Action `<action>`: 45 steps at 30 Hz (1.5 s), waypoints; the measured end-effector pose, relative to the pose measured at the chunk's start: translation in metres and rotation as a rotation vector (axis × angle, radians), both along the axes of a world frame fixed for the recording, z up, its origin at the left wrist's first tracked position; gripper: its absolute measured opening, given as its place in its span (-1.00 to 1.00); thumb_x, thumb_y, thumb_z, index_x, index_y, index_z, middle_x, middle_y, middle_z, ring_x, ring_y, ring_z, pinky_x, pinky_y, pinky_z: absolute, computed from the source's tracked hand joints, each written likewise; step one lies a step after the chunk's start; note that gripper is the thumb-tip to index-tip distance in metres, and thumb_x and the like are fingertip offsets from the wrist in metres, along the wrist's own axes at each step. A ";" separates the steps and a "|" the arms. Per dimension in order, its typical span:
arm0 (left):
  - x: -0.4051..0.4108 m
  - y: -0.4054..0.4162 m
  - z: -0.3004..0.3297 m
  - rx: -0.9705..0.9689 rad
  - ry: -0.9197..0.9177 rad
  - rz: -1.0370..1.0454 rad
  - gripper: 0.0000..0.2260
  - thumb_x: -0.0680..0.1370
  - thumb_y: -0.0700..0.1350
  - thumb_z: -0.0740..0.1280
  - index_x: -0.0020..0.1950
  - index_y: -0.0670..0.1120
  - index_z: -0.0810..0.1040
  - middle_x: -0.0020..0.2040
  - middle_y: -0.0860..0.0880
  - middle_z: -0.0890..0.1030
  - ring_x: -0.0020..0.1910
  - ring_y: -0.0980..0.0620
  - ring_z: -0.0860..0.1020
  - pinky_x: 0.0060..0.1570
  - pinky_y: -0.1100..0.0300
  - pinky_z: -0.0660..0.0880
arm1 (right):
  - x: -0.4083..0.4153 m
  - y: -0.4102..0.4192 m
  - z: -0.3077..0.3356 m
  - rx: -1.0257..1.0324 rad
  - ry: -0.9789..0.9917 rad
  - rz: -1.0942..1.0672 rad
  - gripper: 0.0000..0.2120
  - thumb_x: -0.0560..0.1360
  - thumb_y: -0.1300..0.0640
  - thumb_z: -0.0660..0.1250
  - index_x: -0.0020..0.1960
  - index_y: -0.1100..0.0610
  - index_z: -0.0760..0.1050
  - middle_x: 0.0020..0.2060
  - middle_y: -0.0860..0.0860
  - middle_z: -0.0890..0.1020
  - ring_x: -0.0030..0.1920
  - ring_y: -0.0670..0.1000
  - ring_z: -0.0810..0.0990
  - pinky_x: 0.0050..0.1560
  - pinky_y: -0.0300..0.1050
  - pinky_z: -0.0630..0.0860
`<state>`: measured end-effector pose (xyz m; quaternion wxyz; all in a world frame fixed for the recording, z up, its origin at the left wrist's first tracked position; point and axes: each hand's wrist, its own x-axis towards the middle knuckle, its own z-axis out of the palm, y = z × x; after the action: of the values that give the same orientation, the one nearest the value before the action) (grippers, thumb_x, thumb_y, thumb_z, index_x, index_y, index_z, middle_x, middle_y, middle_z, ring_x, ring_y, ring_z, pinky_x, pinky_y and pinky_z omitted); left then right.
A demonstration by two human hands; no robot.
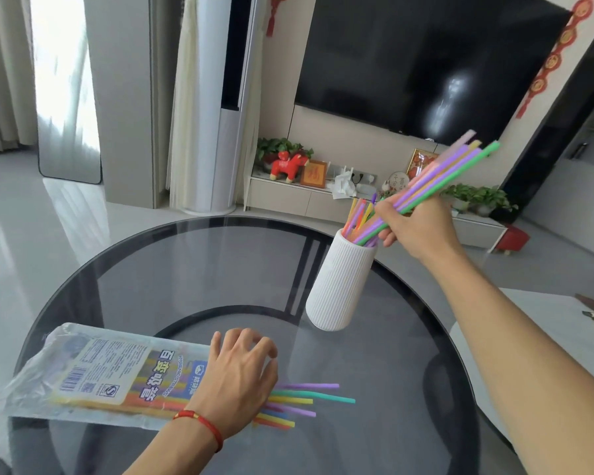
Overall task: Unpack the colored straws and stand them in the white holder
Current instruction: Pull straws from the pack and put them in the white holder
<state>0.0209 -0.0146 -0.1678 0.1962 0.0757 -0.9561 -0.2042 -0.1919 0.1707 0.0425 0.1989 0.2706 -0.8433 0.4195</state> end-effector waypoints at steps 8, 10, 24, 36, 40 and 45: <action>-0.001 -0.001 -0.001 0.019 0.007 -0.006 -0.83 0.61 0.08 0.16 0.09 0.10 0.49 0.16 0.06 0.49 0.18 -0.01 0.37 0.28 0.02 0.31 | 0.007 -0.029 0.015 0.081 0.004 -0.132 -0.70 0.47 -0.15 0.54 -0.05 0.08 0.69 -0.10 0.07 0.73 -0.08 0.11 0.72 -0.08 0.02 0.67; -0.001 -0.002 -0.002 0.021 -0.004 -0.007 -0.83 0.62 0.10 0.14 0.11 0.12 0.47 0.18 0.07 0.47 0.20 0.01 0.35 0.30 0.03 0.29 | 0.008 -0.030 0.019 -0.005 0.055 -0.155 -0.62 0.46 -0.14 0.55 0.12 0.08 0.63 0.03 0.07 0.67 0.03 0.11 0.67 -0.05 0.04 0.68; -0.001 -0.002 0.001 0.039 -0.049 -0.018 -0.80 0.62 0.12 0.13 0.18 0.12 0.44 0.27 0.08 0.43 0.26 0.03 0.31 0.35 0.08 0.27 | 0.018 -0.034 -0.005 0.052 0.149 0.038 -0.30 0.64 0.29 0.32 0.69 0.12 0.10 0.63 0.14 0.32 0.51 0.07 0.45 0.45 0.04 0.48; 0.006 -0.003 0.013 0.012 0.021 -0.064 -0.77 0.60 0.09 0.19 0.19 0.08 0.50 0.20 0.05 0.48 0.24 -0.01 0.36 0.31 0.09 0.32 | 0.025 -0.030 -0.016 0.452 0.320 -0.030 -0.52 0.68 0.10 0.22 0.58 0.18 0.39 0.56 0.14 0.46 0.57 0.17 0.39 0.57 0.20 0.29; 0.020 -0.019 0.025 -0.107 -0.171 -0.161 -0.42 0.47 0.39 0.13 0.41 0.15 0.35 0.41 0.07 0.39 0.41 -0.01 0.27 0.45 -0.04 0.18 | 0.023 -0.027 -0.013 0.533 0.184 -0.031 -0.49 0.70 0.07 0.23 0.61 0.19 0.33 0.61 0.14 0.37 0.63 0.16 0.26 0.62 0.15 0.21; 0.036 -0.037 0.028 -0.229 -0.558 -0.229 0.10 0.23 0.58 0.21 0.57 0.16 -0.24 0.64 0.00 -0.14 0.59 -0.03 -0.24 0.50 -0.30 -0.31 | 0.054 -0.011 -0.030 0.101 0.519 -0.010 -0.70 0.59 0.19 0.26 0.26 0.25 0.59 0.21 0.17 0.65 0.24 0.19 0.59 0.28 0.07 0.53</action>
<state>0.0569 -0.0513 -0.1397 -0.0906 -0.0019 -0.9920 -0.0875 -0.1376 0.1598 0.0130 0.3968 0.3743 -0.7854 0.2926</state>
